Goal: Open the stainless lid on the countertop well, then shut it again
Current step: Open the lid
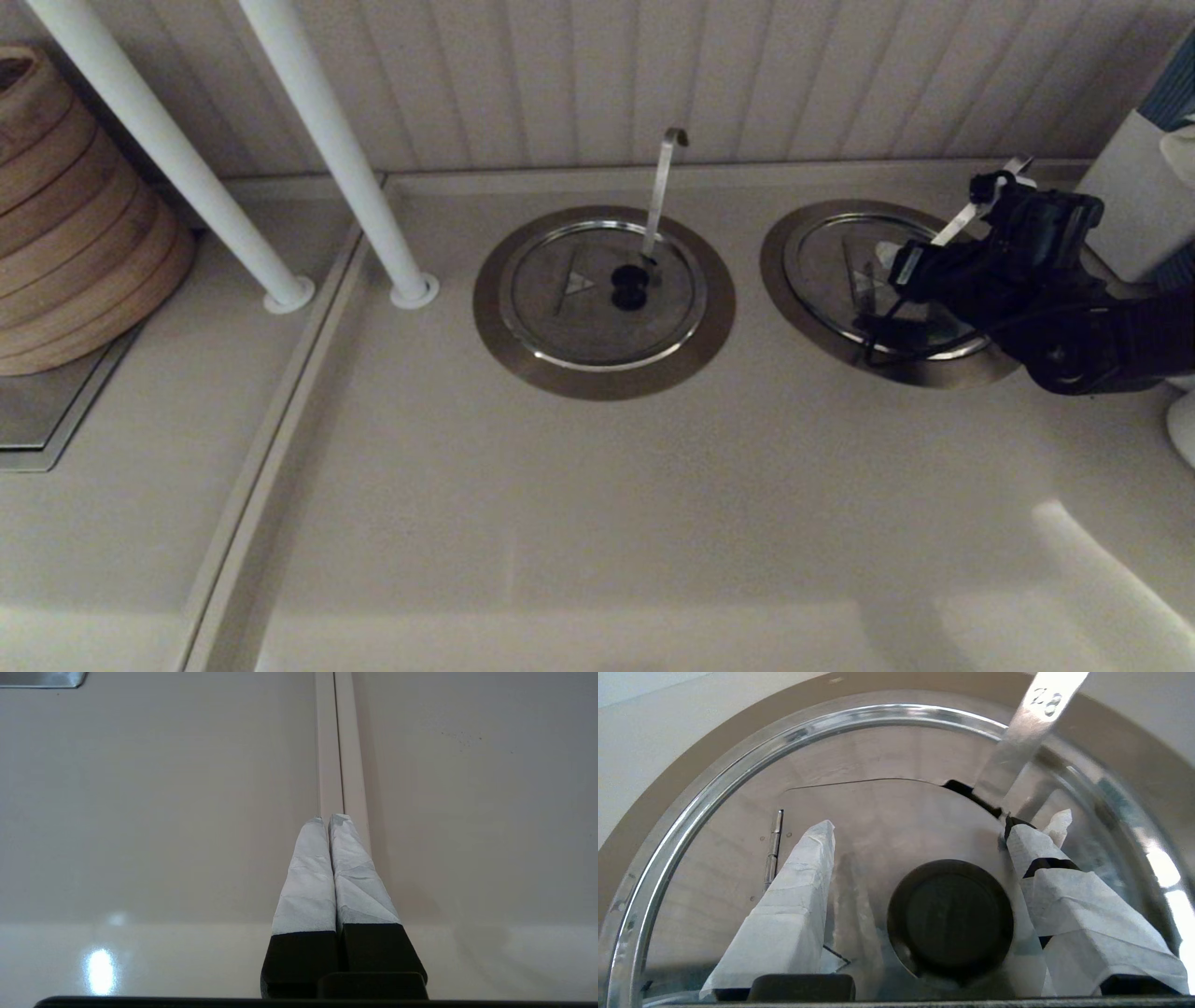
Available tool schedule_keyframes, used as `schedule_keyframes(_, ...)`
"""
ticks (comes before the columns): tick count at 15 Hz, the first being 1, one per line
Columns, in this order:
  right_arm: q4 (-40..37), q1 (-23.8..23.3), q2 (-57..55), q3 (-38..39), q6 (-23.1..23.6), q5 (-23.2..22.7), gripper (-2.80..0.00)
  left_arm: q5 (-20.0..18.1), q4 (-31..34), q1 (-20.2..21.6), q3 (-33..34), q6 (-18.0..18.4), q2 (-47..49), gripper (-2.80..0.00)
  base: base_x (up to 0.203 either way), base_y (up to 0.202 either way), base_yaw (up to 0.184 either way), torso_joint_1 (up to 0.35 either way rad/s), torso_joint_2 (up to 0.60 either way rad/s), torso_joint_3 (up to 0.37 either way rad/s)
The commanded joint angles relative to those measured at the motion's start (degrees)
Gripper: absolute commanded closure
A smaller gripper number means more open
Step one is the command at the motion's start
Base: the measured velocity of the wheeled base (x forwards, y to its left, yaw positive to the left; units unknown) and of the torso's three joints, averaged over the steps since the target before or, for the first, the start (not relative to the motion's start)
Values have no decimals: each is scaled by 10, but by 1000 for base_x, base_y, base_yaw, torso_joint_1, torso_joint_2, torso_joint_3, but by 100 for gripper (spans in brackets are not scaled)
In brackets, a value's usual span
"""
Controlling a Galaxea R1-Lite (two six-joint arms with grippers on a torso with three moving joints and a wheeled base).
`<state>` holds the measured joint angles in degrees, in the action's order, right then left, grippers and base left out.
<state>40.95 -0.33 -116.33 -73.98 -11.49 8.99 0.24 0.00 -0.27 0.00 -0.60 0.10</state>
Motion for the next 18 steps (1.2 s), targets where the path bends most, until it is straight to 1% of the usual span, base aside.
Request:
schedule_keyframes(1, 26, -1, -14, -4, -2, -5, -280, 0, -1, 0, 0, 0, 0, 0, 0, 0, 0, 0, 0, 0)
schedule_keyframes(5, 30, 1, -7, -4, -7, -7, -280, 0, 0, 0, 0, 0, 0, 0, 0, 0, 0, 0, 0, 0)
schedule_keyframes(9, 27, 2, -13, -25, -22, -7, -280, 0, 0, 0, 0, 0, 0, 0, 0, 0, 0, 0, 0, 0)
schedule_keyframes(12, 26, 11, -10, -24, -24, -7, -280, 0, 0, 0, 0, 0, 0, 0, 0, 0, 0, 0, 0, 0)
schedule_keyframes(18, 26, 11, -14, -25, -24, -7, -280, 0, 0, 0, 0, 0, 0, 0, 0, 0, 0, 0, 0, 0)
